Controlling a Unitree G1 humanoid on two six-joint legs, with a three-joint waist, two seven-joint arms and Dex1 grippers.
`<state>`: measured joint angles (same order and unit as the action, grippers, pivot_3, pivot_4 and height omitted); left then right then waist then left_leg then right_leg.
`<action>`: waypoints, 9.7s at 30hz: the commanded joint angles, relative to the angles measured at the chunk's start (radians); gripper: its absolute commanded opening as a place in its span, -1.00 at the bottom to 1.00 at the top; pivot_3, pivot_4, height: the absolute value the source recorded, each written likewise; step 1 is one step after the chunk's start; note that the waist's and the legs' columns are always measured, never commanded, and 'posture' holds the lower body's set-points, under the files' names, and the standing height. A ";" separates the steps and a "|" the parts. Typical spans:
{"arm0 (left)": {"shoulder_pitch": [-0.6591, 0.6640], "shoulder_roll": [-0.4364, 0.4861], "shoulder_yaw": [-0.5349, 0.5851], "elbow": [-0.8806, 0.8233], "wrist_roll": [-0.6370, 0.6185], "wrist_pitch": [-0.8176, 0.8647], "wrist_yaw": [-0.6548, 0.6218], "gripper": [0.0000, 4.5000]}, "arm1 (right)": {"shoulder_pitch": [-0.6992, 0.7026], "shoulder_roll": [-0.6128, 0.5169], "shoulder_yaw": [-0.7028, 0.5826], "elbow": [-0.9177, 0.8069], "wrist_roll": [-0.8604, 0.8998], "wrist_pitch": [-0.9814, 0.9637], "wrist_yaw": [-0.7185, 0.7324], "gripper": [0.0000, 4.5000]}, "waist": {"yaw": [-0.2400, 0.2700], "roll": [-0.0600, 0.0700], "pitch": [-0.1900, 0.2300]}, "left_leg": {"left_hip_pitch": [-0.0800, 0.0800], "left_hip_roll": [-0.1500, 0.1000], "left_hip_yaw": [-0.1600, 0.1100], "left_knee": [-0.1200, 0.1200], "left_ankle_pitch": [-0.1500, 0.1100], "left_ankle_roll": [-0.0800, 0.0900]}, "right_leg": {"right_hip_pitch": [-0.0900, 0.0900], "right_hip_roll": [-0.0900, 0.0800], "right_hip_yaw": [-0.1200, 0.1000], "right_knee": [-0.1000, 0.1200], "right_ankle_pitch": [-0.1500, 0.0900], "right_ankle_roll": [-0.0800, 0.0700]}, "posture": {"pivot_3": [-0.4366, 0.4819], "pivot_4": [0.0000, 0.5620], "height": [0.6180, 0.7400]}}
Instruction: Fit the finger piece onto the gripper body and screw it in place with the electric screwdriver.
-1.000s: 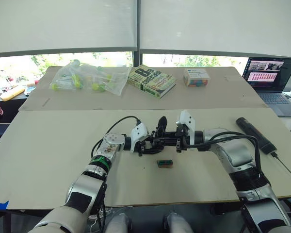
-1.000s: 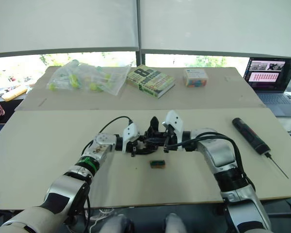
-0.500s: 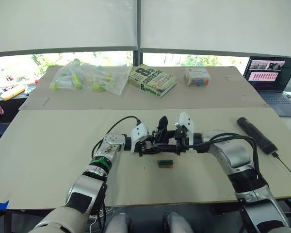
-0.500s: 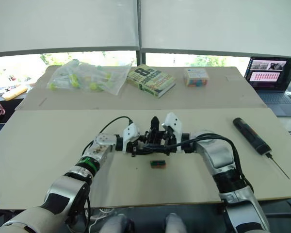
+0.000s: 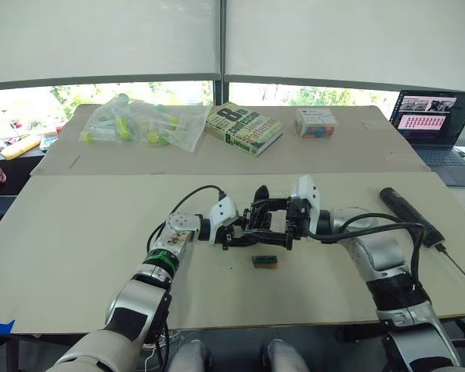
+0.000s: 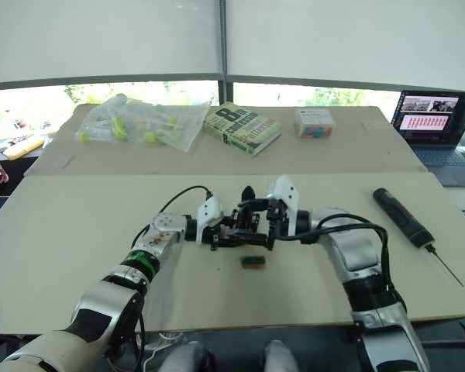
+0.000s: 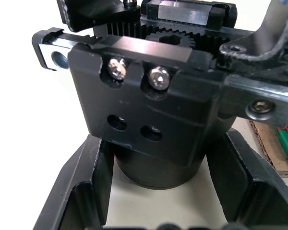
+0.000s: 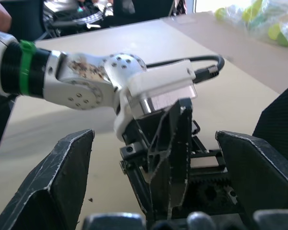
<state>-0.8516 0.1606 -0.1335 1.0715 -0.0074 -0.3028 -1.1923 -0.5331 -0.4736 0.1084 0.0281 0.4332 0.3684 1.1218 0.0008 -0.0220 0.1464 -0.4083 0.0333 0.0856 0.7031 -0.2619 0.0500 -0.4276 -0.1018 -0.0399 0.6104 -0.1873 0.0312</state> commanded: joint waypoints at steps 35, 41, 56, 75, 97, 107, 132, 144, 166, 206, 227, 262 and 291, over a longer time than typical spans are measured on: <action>0.702 0.510 0.353 -1.194 -0.579 0.544 -0.069 0.99 | 0.939 0.006 -0.857 -0.330 0.183 -0.206 -0.329 1.00 | 0.001 0.004 0.001 | 0.003 0.001 0.005 -0.009 0.000 -0.001 | -0.004 -0.006 0.003 0.001 -0.014 -0.001 | -0.05 -0.47 1.00; 0.677 0.469 0.321 -1.257 -0.612 0.582 -0.006 0.99 | 0.711 -0.164 -0.798 -0.132 0.102 -0.141 -0.429 1.00 | -0.004 0.004 0.002 | 0.006 0.000 0.006 -0.008 0.000 -0.001 | -0.002 -0.006 0.005 0.000 -0.014 -0.001 | -0.05 -0.47 1.00; 0.617 0.446 0.256 -1.376 -0.691 0.690 0.050 0.99 | -0.085 -0.566 -0.220 0.933 -0.374 -0.088 -0.263 1.00 | -0.003 0.005 0.003 | 0.003 -0.004 0.006 -0.009 0.000 0.000 | -0.001 -0.002 0.006 -0.002 -0.008 -0.001 | -0.05 -0.47 1.00; 0.612 0.456 0.229 -1.384 -0.685 0.701 0.029 1.00 | -0.269 -0.505 -0.115 1.233 -0.526 -0.227 -0.257 0.02 | -0.014 0.005 0.003 | 0.004 -0.004 0.006 -0.009 0.000 0.000 | 0.000 -0.003 0.006 -0.001 -0.008 0.000 | -0.05 -0.47 1.00; 0.710 0.570 0.220 -1.326 -0.589 0.573 -0.114 1.00 | 0.338 -0.597 -0.510 0.101 -0.086 0.124 -0.010 -0.16 | -0.001 0.017 0.010 | 0.007 0.000 0.004 -0.010 -0.001 -0.002 | 0.003 -0.003 0.003 0.001 -0.010 0.002 | -0.05 -0.47 1.00; 0.764 0.478 0.174 -1.259 -0.518 0.402 -0.114 1.00 | 0.642 -0.502 -0.445 -0.323 -0.137 0.193 -0.141 -0.16 | 0.014 0.016 0.011 | 0.004 -0.002 0.004 -0.006 -0.001 -0.001 | 0.000 -0.005 0.004 0.000 -0.016 0.002 | -0.05 -0.47 1.00; 0.786 0.446 0.166 -1.289 -0.531 0.433 -0.043 1.00 | 0.253 -0.881 -0.068 -0.269 -0.164 0.510 0.111 0.98 | 0.010 0.015 0.011 | 0.003 -0.002 0.003 -0.007 -0.001 -0.001 | -0.001 -0.004 0.003 0.000 -0.014 -0.005 | -0.05 -0.47 1.00; 0.790 0.438 0.139 -1.326 -0.534 0.446 -0.038 1.00 | -0.097 -0.838 0.352 -0.361 -0.351 0.735 0.137 0.98 | 0.007 0.015 0.011 | -0.004 -0.002 0.005 -0.006 -0.001 -0.001 | -0.010 -0.005 0.004 0.002 -0.010 -0.002 | -0.05 -0.47 1.00; 0.799 0.453 0.133 -1.329 -0.535 0.463 -0.047 1.00 | -0.117 -0.762 0.508 -0.280 -0.456 0.767 0.125 0.30 | 0.009 0.015 0.011 | -0.006 -0.002 0.004 -0.005 -0.001 -0.001 | -0.011 -0.004 0.003 0.002 -0.009 0.000 | -0.05 -0.47 1.00; 0.634 0.302 -0.045 -1.200 -0.388 0.482 0.067 1.00 | 0.372 0.058 -0.391 -0.572 0.160 -0.119 0.047 -0.14 | 0.010 0.013 0.010 | -0.005 -0.004 0.002 -0.003 -0.001 -0.001 | -0.008 -0.002 0.003 0.004 -0.009 0.001 | -0.05 -0.47 1.00; 0.559 0.182 -0.162 -0.942 -0.222 0.350 0.107 1.00 | 0.311 0.028 -0.239 -0.341 0.143 -0.300 0.050 -0.14 | 0.011 0.013 0.011 | 0.004 -0.003 0.001 -0.002 0.000 -0.002 | 0.001 0.000 0.003 0.004 -0.009 0.000 | -0.05 -0.47 1.00; 0.513 0.103 -0.171 -0.854 -0.200 0.295 0.093 1.00 | 0.317 -0.026 -0.218 -0.250 0.143 -0.357 0.081 -0.14 | 0.024 0.013 0.010 | 0.004 -0.003 0.000 -0.002 -0.001 -0.001 | 0.003 -0.003 0.002 0.003 -0.009 0.000 | -0.05 -0.47 1.00; 0.516 0.105 -0.168 -0.867 -0.198 0.311 0.091 1.00 | 0.336 -0.026 -0.199 -0.243 0.127 -0.361 0.083 -0.14 | 0.025 0.013 0.010 | 0.004 -0.003 0.000 -0.002 -0.001 -0.001 | 0.003 -0.003 0.001 0.002 -0.009 0.000 | -0.05 -0.47 1.00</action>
<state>-0.3354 0.2730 -0.2922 0.2134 -0.2003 0.0013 -1.1016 -0.1886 -0.4940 -0.0852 -0.1868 0.5352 0.0289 1.1995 0.0256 -0.0089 0.1569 -0.4042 0.0301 0.0858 0.7013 -0.2629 0.0493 -0.4246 -0.1048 -0.0384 0.6128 -0.1958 0.0313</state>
